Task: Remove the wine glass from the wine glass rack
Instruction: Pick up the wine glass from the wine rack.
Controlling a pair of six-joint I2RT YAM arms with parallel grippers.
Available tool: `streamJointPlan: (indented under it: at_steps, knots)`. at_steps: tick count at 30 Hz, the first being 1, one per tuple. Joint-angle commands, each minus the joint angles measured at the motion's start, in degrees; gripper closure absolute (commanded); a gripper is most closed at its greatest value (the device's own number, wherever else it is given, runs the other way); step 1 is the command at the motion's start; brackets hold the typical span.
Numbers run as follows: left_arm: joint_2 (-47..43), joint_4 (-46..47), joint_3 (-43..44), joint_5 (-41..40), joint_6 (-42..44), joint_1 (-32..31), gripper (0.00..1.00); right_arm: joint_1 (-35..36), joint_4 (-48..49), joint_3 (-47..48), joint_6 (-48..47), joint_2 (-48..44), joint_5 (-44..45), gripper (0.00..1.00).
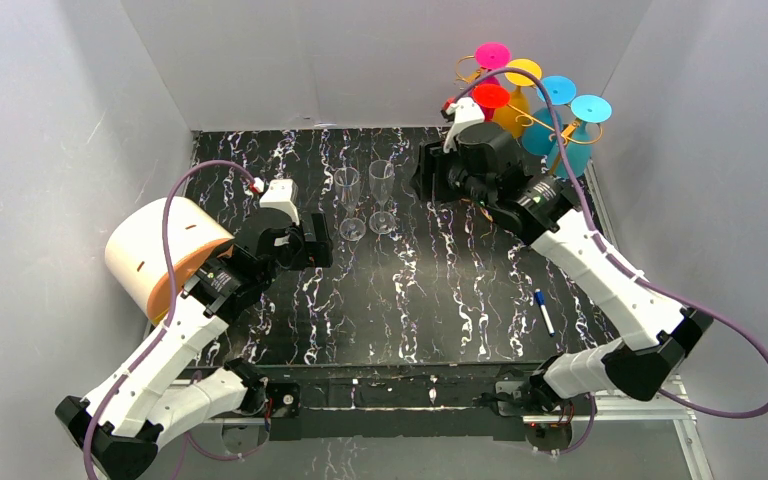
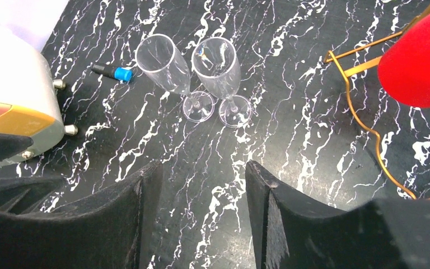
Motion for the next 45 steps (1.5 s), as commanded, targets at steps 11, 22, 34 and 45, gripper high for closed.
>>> streamJointPlan:
  at_steps: [11,22,34,45]
  knots:
    - [-1.5,-2.2,1.1,-2.2,0.0,0.3,0.02,-5.6,-0.7,5.1,2.9,-2.6,1.8,0.34]
    - [-1.0,-2.0,1.4,0.3,3.4,0.3,0.02,-24.3,-0.3,17.1,9.0,5.7,-9.1,0.37]
    - [-0.4,-1.4,0.8,2.4,4.4,0.3,0.02,-34.5,-1.8,28.7,10.0,18.5,-16.9,0.4]
    - [-0.2,-2.7,0.4,4.1,6.5,0.3,0.02,-37.0,-2.0,31.2,9.2,23.1,-20.5,0.44]
